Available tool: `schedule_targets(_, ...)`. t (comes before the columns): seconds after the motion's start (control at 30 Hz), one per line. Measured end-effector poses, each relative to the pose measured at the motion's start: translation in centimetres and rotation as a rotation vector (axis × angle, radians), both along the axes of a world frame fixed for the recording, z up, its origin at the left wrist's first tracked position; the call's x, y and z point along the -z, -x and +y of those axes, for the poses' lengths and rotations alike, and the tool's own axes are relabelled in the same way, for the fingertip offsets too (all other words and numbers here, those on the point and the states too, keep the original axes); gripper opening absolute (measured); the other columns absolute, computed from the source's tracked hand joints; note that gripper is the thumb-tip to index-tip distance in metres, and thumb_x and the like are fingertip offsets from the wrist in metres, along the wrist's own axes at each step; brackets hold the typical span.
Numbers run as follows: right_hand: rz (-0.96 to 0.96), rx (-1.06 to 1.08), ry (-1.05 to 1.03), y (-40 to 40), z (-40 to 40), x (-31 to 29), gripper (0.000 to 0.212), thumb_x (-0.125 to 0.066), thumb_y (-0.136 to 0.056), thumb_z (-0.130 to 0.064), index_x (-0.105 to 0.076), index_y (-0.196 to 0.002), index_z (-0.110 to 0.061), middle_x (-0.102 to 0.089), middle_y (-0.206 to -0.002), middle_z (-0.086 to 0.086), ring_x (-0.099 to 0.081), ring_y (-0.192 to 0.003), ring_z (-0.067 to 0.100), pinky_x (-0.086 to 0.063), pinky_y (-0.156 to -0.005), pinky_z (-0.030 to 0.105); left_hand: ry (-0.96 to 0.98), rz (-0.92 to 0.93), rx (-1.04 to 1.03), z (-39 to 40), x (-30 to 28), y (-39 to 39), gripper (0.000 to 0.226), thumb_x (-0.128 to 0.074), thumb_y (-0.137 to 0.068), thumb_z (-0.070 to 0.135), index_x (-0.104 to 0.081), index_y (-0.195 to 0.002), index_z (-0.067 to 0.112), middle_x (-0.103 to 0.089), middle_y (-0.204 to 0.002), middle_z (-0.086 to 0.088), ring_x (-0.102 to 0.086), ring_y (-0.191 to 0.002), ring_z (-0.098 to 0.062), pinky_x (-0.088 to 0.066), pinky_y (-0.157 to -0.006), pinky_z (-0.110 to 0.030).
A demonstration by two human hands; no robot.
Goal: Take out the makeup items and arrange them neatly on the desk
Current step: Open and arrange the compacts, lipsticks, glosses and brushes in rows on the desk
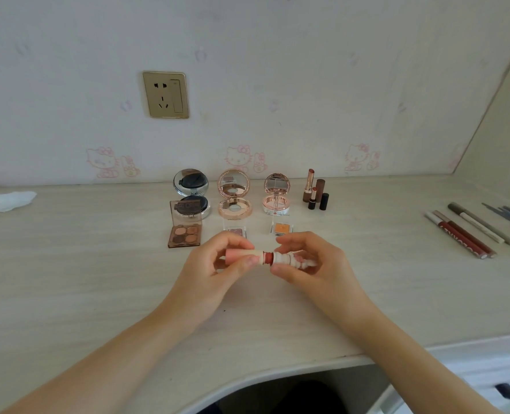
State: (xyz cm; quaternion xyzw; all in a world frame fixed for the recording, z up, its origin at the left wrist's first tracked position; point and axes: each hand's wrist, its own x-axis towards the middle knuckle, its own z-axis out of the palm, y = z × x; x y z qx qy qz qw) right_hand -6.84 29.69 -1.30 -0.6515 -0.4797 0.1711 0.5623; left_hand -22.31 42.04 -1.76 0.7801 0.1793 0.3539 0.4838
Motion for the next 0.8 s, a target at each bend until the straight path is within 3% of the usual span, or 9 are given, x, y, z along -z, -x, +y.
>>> schedule_targets(0.17,0.095,0.044,0.003,-0.1,0.1,-0.3,0.013,-0.077,-0.078,-0.024,-0.070,-0.089,-0.024,-0.070,-0.080,-0.002,-0.067,-0.063,0.009,-0.050,-0.061,0.012,0.029,-0.009,-0.006,0.0,0.0,0.0,0.014,-0.069,-0.078,0.037,-0.066,-0.091,0.034,-0.068,-0.088,0.011,-0.062,-0.080,-0.004,-0.045,-0.069,-0.012)
schedule_targets(0.3,0.169,0.050,-0.031,-0.2,-0.1,-0.4,0.021,-0.080,-0.074,-0.018,-0.071,-0.092,-0.023,-0.068,-0.079,-0.005,-0.060,-0.061,0.004,-0.049,-0.060,0.015,0.075,-0.008,-0.004,0.0,0.0,-0.1,0.016,-0.073,-0.076,0.036,-0.065,-0.090,0.035,-0.072,-0.091,0.007,-0.065,-0.085,-0.009,-0.049,-0.073,-0.018)
schedule_targets(0.4,0.237,0.042,-0.060,-0.4,-0.2,-0.5,0.027,-0.081,-0.073,-0.014,-0.071,-0.097,-0.022,-0.070,-0.080,-0.009,-0.061,-0.063,0.000,-0.048,-0.061,0.012,0.085,-0.005,0.006,0.0,0.0,0.0,0.017,-0.076,-0.077,0.034,-0.065,-0.090,0.034,-0.074,-0.093,0.005,-0.067,-0.088,-0.012,-0.049,-0.075,-0.022)
schedule_targets(0.57,0.407,-0.003,-0.109,-0.6,-0.2,-0.8,0.040,-0.080,-0.072,-0.005,-0.067,-0.104,-0.025,-0.074,-0.082,0.001,-0.066,-0.068,0.006,-0.050,-0.062,0.013,0.104,0.003,0.014,-0.1,-0.1,0.0,0.018,-0.072,-0.073,0.039,-0.066,-0.089,0.033,-0.074,-0.091,0.004,-0.067,-0.082,-0.008,-0.048,-0.070,-0.016)
schedule_targets(0.8,0.648,-0.033,-0.147,-1.1,-0.1,-0.7,0.035,-0.072,-0.078,0.003,-0.066,-0.107,-0.017,-0.074,-0.088,0.005,-0.067,-0.076,0.012,-0.053,-0.073,0.025,0.067,0.020,0.068,-0.3,0.0,-0.1,0.014,-0.074,-0.080,0.024,-0.065,-0.089,0.030,-0.075,-0.087,0.004,-0.065,-0.076,-0.006,-0.046,-0.066,-0.014)
